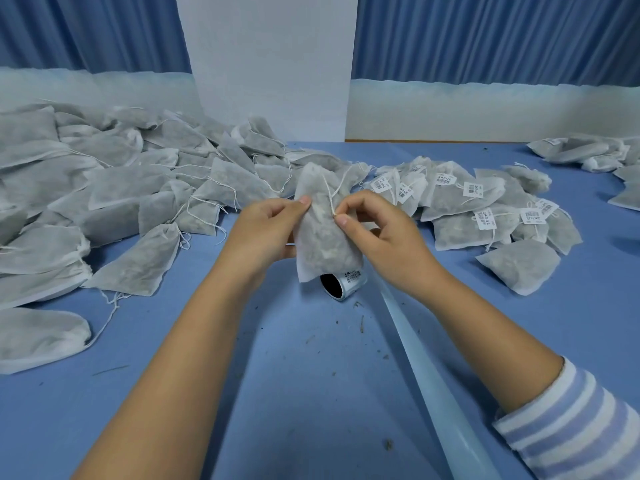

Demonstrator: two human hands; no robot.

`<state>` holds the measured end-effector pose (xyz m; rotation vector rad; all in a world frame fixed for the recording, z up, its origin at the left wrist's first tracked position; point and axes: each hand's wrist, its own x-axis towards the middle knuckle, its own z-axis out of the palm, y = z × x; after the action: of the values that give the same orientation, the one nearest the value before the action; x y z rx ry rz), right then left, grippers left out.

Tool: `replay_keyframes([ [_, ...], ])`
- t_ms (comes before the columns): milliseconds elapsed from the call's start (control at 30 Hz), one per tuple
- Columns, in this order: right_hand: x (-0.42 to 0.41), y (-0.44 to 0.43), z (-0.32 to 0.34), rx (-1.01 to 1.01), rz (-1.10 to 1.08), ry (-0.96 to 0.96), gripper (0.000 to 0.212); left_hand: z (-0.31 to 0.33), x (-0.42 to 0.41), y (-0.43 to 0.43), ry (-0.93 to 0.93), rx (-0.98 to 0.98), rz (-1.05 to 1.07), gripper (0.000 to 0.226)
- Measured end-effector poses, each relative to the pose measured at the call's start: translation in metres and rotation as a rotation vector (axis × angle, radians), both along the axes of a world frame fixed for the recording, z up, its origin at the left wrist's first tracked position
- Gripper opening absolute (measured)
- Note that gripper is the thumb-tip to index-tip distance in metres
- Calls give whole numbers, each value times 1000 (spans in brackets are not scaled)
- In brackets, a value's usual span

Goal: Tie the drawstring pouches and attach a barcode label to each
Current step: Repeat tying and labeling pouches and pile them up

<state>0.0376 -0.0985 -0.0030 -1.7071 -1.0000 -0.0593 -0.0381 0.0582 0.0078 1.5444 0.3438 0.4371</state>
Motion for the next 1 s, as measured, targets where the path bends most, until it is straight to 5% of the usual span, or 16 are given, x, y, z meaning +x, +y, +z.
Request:
replay_keyframes([
  [200,0,0,-4,-56,-10,-89,7,2,-4,-5,12,24,-32,31],
  [400,10,-7,2,-69,12,122,21,-1,-1,4,138,13,27,33],
  [567,25,-21,2,-514,-112,431,26,-4,1,20,200,-32,78,16],
  [667,26,-24,3,-614,-37,540,33,-4,1,23,243,-44,61,15],
  [833,26,-19,-6,-553,56,542,35,-8,2,24,288,-64,-23,17],
  [1000,31,-13,-19,-283,24,547,29,-15,6,24,275,-178,-176,10],
])
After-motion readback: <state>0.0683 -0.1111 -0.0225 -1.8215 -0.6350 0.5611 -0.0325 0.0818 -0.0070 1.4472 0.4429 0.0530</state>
